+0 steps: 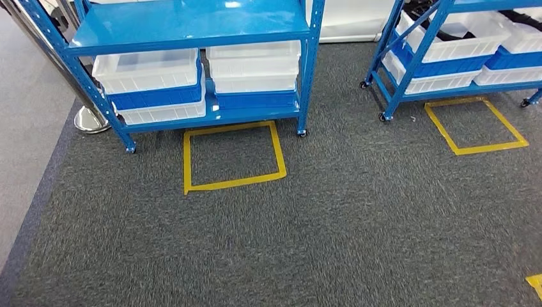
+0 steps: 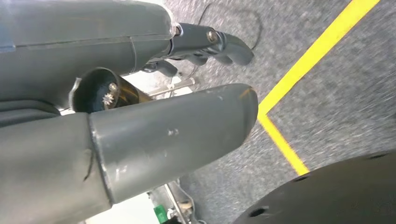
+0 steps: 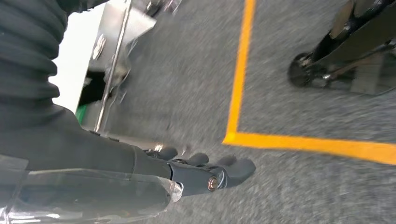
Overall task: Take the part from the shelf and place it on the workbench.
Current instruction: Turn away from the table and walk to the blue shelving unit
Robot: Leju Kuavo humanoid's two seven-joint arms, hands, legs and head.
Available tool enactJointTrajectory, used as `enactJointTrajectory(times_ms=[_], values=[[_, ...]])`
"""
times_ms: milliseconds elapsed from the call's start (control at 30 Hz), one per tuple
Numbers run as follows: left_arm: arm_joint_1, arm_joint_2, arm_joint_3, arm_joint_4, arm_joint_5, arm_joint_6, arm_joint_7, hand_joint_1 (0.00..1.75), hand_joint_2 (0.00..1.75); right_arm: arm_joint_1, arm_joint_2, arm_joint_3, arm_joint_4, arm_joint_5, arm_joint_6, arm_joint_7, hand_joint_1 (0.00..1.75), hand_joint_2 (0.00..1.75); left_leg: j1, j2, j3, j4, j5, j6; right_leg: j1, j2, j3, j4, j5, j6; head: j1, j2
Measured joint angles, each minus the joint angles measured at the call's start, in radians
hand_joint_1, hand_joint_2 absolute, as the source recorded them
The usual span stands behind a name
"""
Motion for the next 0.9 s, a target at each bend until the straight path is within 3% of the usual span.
enactJointTrajectory(times_ms=[67,100,133,167,233,267,367,433,500,567,600,633,733,767,833,900], values=[[0.0,0.0,0.0,0.0,0.0,0.0,0.0,0.0,0.0,0.002,0.001,-0.003,0.001,0.0,0.0,0.0,0.0,1.75,0.001,-0.003,0.028,0.0,-0.024,-0.004,-0.002,0.0,-0.064,0.036,-0.042,0.006,0.0,0.0],[0.002,-0.001,0.0,0.0,0.0,-0.001,0.0,0.0,0.0,0.004,0.001,-0.004,0.001,0.0,0.0,0.0,0.0,1.75,0.002,-0.005,0.046,0.0,-0.039,-0.007,-0.003,-0.001,-0.078,0.015,-0.037,0.009,0.0,0.0],[0.004,-0.002,0.0,0.0,0.0,-0.001,0.0,0.0,0.0,0.008,0.001,-0.007,0.001,0.001,-0.001,0.0,0.0,1.75,0.004,-0.007,0.065,0.0,-0.055,-0.011,-0.004,-0.001,-0.083,-0.03,-0.002,0.01,0.0,0.0],[0.007,-0.002,0.0,0.0,0.0,-0.001,0.0,0.0,0.0,0.013,0.001,-0.009,0.002,0.002,-0.001,-0.002,0.0,1.75,0.005,-0.007,0.082,0.001,-0.071,-0.016,-0.005,-0.003,-0.086,-0.084,0.064,0.009,0.001,0.0],[0.008,-0.004,0.0,0.001,0.0,-0.001,0.001,0.0,0.0,0.019,0.001,-0.012,0.005,0.007,-0.001,-0.011,0.0,1.75,0.004,-0.008,0.104,0.005,-0.1,-0.026,-0.001,-0.007,-0.089,-0.154,0.163,-0.001,0.0,0.0],[0.007,-0.004,-0.001,0.001,0.0,0.0,0.001,0.0,0.0,0.019,0.002,-0.013,0.006,0.01,-0.001,-0.016,0.0,1.75,0.004,-0.008,0.112,0.007,-0.11,-0.033,0.001,-0.007,-0.089,-0.167,0.185,-0.009,0.0,0.0],[-0.002,-0.005,-0.001,0.001,0.0,0.001,0.003,0.0,0.0,0.012,0.007,-0.014,0.007,0.019,-0.001,-0.025,0.0,1.75,0.004,-0.006,0.115,0.039,-0.101,-0.049,0.001,-0.004,-0.058,-0.182,0.165,-0.031,-0.002,0.0],[-0.005,-0.005,-0.003,0.001,0.0,-0.001,0.004,0.0,0.87,0.012,0.01,-0.015,0.007,0.022,-0.002,-0.026,0.0,1.75,0.008,-0.002,0.062,0.134,-0.09,-0.06,-0.003,-0.004,-0.022,-0.2,0.151,-0.041,-0.004,0.0],[-0.004,-0.005,-0.006,0.001,0.0,-0.004,0.007,0.0,1.75,0.012,0.01,-0.016,0.007,0.028,-0.002,-0.025,0.0,1.75,0.014,0.001,-0.026,0.244,-0.126,-0.071,-0.003,-0.004,0.013,-0.215,0.132,-0.046,-0.005,0.0],[-0.003,-0.005,-0.008,0.001,0.0,-0.006,0.009,0.0,1.75,0.011,0.01,-0.019,0.007,0.034,-0.002,-0.023,0.0,1.75,0.019,0.002,-0.095,0.284,-0.178,-0.079,-0.004,-0.001,0.05,-0.223,0.108,-0.045,-0.005,0.0],[-0.003,-0.005,-0.009,0.001,0.0,-0.006,0.01,0.0,1.75,0.011,0.01,-0.02,0.007,0.036,-0.002,-0.023,0.0,1.75,0.02,0.002,-0.113,0.266,-0.181,-0.079,-0.005,0.0,0.07,-0.224,0.093,-0.043,-0.005,0.0],[-0.002,-0.005,-0.009,0.001,0.0,-0.007,0.01,0.0,1.75,0.011,0.01,-0.022,0.007,0.037,-0.002,-0.022,0.0,1.75,0.02,0.003,-0.12,0.226,-0.157,-0.077,-0.005,0.001,0.091,-0.225,0.078,-0.04,-0.005,0.0],[0.004,-0.004,-0.011,0.001,0.002,-0.008,0.012,0.0,1.75,0.014,0.011,-0.024,0.01,0.037,-0.003,-0.021,0.0,1.75,0.013,0.007,-0.125,0.091,0.015,-0.061,-0.005,0.001,0.137,-0.228,0.034,-0.027,-0.004,0.0],[0.003,-0.003,-0.012,0.001,0.002,-0.008,0.012,0.0,1.75,0.014,0.012,-0.025,0.011,0.037,-0.003,-0.021,0.0,1.75,0.008,0.008,-0.123,0.072,0.047,-0.055,-0.006,0.001,0.148,-0.233,0.025,-0.02,-0.004,0.0],[-0.002,-0.003,-0.014,0.001,0.001,-0.006,0.013,0.0,1.75,0.009,0.013,-0.026,0.011,0.037,-0.003,-0.02,0.0,1.75,0.003,0.006,-0.1,0.055,0.041,-0.042,-0.007,0.001,0.168,-0.235,0.027,-0.003,-0.004,0.0],[-0.002,-0.003,-0.016,0.001,0.0,-0.005,0.014,0.0,1.75,0.006,0.014,-0.027,0.011,0.038,-0.004,-0.02,0.0,1.75,0.005,0.003,-0.062,0.033,0.028,-0.026,-0.008,0.0,0.155,-0.181,0.046,0.005,-0.003,0.0]])
